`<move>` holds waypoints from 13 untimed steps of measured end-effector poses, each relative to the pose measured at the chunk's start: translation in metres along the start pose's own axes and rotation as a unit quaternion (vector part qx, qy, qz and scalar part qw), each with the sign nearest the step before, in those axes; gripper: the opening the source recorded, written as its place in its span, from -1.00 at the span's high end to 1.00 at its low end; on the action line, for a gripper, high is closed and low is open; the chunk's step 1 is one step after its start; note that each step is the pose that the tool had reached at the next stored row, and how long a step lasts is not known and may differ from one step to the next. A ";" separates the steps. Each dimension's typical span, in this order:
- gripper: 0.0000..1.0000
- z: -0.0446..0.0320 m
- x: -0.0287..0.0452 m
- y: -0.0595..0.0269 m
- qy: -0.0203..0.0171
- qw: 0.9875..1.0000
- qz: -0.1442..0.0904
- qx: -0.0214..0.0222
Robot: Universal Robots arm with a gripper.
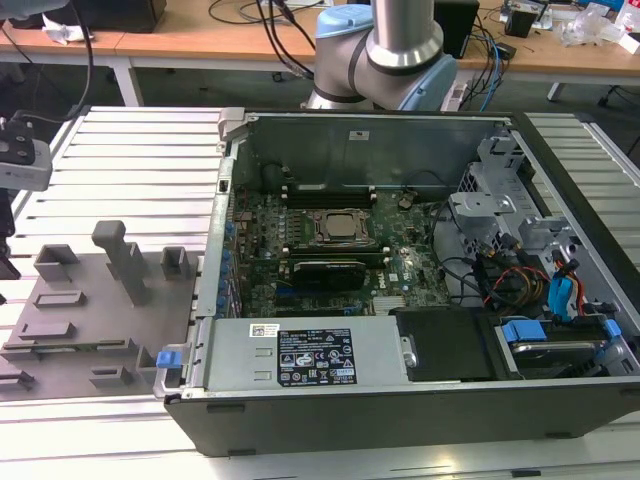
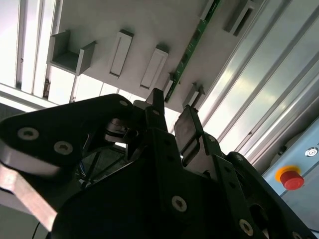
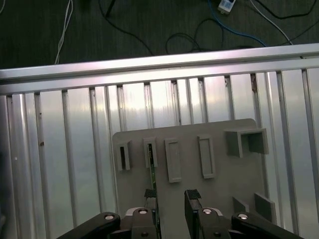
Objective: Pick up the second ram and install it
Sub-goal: 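Pick up the second ram and move it above second insertion slot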
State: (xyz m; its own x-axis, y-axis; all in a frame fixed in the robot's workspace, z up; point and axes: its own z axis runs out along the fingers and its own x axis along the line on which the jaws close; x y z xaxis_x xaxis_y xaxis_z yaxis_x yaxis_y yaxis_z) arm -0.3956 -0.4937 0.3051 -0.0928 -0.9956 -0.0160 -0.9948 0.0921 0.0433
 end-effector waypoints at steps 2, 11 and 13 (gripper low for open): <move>0.27 0.0010 0.0000 0.0000 0.000 1.000 0.000 0.000; 0.27 0.0087 0.0001 -0.0004 0.000 1.000 0.000 0.000; 0.27 0.0108 0.0002 -0.0005 0.000 1.000 0.000 0.000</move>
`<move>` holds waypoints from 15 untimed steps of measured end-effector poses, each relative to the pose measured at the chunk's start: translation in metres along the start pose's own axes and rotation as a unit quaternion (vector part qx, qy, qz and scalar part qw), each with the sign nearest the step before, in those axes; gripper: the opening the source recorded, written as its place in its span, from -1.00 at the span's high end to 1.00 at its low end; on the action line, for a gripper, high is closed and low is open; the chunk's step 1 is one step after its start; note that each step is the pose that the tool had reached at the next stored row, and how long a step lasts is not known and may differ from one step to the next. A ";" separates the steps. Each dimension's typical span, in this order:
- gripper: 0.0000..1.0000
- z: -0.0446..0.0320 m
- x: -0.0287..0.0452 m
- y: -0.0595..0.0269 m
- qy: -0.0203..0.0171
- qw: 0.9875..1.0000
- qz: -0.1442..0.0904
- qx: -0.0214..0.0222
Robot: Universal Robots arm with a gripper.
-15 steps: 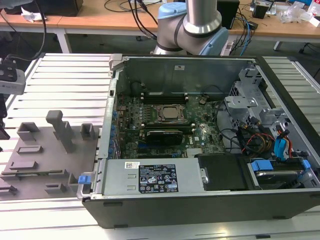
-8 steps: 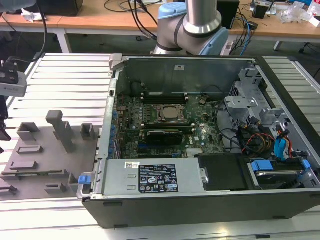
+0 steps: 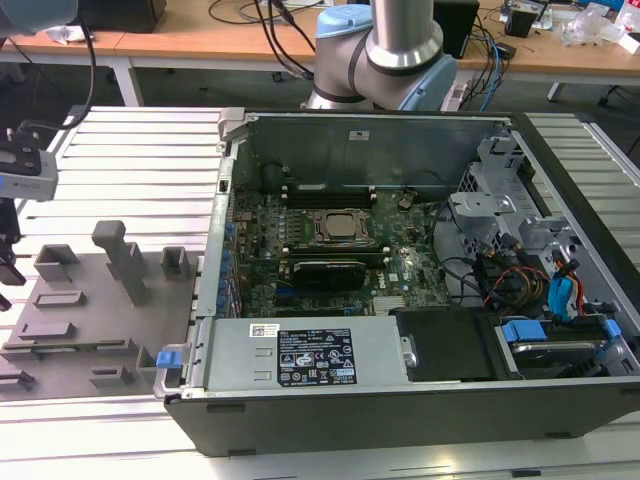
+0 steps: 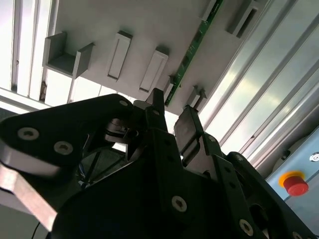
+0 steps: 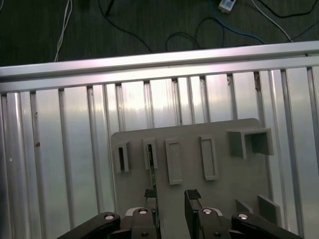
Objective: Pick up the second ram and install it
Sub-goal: 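Pick up the second ram and move it above second insertion slot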
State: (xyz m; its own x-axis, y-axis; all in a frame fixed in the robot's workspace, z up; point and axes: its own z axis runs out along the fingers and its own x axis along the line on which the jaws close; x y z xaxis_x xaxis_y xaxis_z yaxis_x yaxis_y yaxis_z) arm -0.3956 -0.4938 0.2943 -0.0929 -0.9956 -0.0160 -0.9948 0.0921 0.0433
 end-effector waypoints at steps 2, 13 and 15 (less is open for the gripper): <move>0.27 0.0020 0.0000 -0.0001 0.000 1.000 0.000 0.000; 0.27 0.0145 0.0004 -0.0124 0.005 1.000 -0.002 0.000; 0.27 0.0153 0.0005 -0.0130 0.005 1.000 -0.002 0.000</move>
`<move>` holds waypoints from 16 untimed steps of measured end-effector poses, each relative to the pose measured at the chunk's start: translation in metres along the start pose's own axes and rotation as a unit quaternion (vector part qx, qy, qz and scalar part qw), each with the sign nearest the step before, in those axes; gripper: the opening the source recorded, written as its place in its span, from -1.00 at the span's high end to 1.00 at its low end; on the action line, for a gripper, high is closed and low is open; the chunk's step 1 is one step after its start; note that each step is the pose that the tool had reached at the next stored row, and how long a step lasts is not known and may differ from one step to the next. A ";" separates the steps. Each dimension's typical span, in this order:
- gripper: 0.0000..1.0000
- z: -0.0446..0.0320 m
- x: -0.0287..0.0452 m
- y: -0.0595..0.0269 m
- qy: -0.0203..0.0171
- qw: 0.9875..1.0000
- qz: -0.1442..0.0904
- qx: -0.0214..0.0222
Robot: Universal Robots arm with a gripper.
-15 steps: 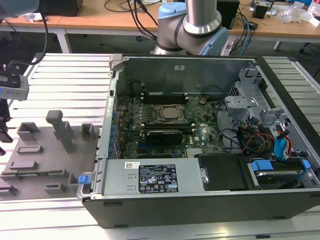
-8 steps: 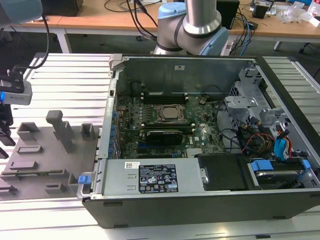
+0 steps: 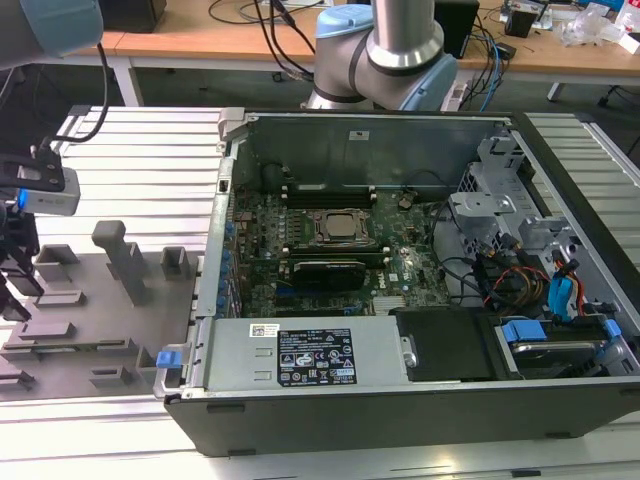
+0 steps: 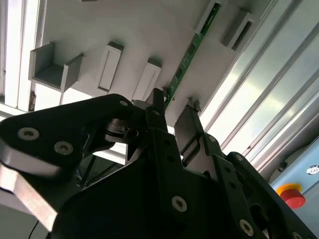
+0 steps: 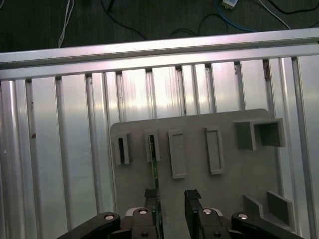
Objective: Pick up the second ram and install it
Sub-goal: 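Pick up the second ram and move it above second insertion slot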
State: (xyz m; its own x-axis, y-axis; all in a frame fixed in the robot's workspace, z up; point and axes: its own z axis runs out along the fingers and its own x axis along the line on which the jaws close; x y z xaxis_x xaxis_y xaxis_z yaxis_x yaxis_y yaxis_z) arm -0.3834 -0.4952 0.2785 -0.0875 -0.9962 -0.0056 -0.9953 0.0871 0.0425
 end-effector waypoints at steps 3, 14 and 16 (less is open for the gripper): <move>0.27 0.0023 0.0033 -0.0007 0.001 1.000 0.000 0.000; 0.27 0.0109 0.0069 -0.0034 0.003 1.000 -0.003 0.000; 0.27 0.0143 0.0070 -0.0052 0.004 1.000 -0.004 0.000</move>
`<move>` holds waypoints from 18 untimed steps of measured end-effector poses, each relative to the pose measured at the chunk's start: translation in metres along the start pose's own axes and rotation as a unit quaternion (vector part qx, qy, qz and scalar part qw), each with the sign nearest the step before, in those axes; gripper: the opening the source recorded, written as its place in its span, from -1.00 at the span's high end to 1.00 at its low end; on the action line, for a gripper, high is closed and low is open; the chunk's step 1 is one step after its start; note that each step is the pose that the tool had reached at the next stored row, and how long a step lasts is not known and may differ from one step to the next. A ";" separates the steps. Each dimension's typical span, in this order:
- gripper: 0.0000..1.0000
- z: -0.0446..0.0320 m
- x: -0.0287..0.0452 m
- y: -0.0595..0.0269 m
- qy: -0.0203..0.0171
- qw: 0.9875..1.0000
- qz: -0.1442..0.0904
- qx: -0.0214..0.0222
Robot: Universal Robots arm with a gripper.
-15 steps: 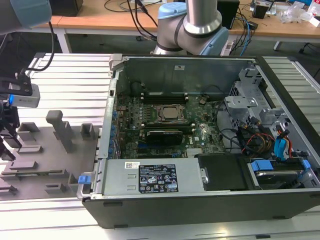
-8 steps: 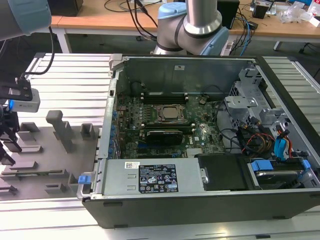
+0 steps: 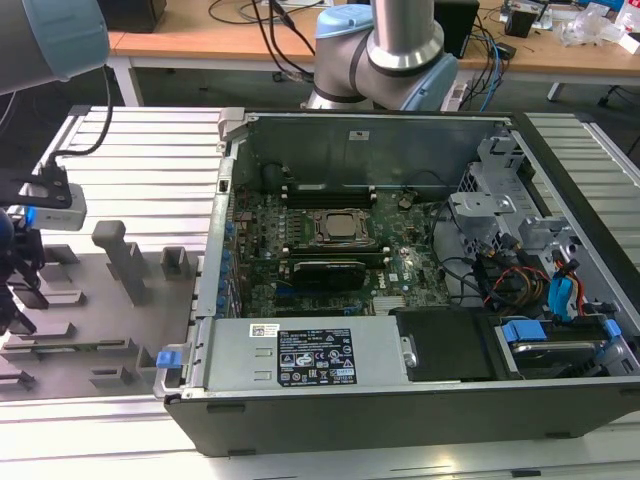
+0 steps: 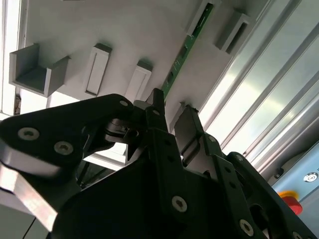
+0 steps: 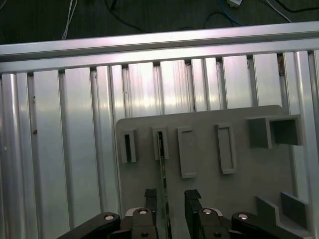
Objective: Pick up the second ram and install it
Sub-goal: 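Pick up the second ram and move it above second insertion slot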
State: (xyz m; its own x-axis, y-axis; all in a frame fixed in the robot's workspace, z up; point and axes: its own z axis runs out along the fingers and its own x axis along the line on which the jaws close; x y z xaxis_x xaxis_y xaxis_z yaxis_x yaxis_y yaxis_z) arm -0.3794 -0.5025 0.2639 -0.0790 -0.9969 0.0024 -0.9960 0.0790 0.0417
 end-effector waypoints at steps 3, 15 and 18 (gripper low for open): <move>0.27 0.0045 -0.0001 -0.0041 0.001 1.000 -0.003 0.000; 0.27 0.0353 0.0064 -0.0143 -0.001 1.000 -0.019 -0.001; 0.27 0.0424 0.0066 -0.0147 -0.001 1.000 -0.020 -0.001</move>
State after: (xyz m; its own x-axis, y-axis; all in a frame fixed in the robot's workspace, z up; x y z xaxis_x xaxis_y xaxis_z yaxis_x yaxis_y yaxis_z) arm -0.3671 -0.5102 0.2210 -0.0386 -0.9993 -0.0021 -0.9983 0.0385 0.0428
